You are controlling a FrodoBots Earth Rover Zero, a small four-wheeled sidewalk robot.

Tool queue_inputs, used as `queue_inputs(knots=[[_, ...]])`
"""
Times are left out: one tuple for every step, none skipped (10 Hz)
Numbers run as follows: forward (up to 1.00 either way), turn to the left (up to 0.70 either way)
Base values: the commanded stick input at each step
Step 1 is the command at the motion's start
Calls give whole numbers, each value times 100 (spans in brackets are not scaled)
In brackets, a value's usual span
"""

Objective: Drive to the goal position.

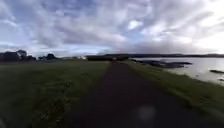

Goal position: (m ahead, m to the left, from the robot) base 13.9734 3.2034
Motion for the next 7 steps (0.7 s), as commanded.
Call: queue_inputs(knots=[[70,-3],[70,0],[70,0],[70,0],[70,0],[70,0],[70,0]])
